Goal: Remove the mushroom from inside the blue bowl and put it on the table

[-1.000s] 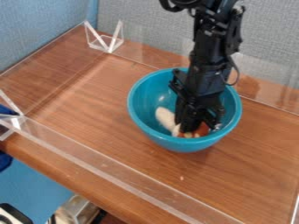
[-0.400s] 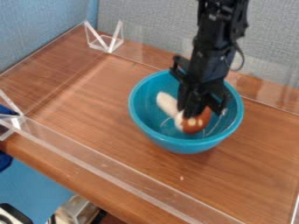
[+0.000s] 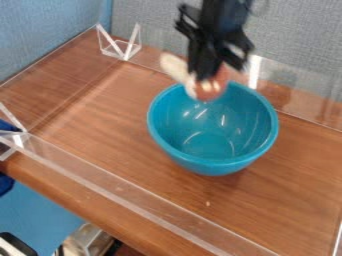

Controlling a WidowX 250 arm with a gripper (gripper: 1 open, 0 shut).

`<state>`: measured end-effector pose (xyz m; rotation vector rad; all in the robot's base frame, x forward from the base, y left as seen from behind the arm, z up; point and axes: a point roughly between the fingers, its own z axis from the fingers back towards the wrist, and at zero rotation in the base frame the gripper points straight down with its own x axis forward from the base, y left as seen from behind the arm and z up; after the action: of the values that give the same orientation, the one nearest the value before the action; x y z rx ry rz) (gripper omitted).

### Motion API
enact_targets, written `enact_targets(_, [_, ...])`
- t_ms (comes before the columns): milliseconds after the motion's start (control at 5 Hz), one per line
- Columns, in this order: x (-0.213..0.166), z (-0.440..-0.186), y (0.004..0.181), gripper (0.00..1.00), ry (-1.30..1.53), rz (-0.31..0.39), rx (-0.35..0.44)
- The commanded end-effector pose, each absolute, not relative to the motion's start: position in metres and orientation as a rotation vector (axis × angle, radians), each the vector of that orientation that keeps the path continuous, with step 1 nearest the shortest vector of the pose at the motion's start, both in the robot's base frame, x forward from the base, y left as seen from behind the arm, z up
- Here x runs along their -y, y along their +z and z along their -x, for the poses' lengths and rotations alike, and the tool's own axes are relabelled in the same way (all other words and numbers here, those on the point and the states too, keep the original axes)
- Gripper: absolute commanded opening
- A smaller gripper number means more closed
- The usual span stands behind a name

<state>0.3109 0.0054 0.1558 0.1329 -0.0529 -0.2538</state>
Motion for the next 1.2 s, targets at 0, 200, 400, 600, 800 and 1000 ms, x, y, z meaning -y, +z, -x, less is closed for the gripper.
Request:
enact_targets(0, [-0.039,-0.305,0.176,0.0,-0.204,-0.137,0.118])
enact_targets(200, [-0.073,-0.296,0.16,0.0,-0.179,-0.128,0.074])
enact_targets(400, [-0.102,-0.282,0.151,0.0,-0.171,-0.119,0.026])
enact_targets(600, [-0.09,-0.272,0.139,0.0,-0.213,-0.095,-0.02])
enact_targets(800, [-0.084,-0.275,0.115,0.0,-0.262,-0.072,-0.061])
enact_targets(1000, [-0.087,-0.278,0.091,0.0,-0.29,-0.052,-0.099])
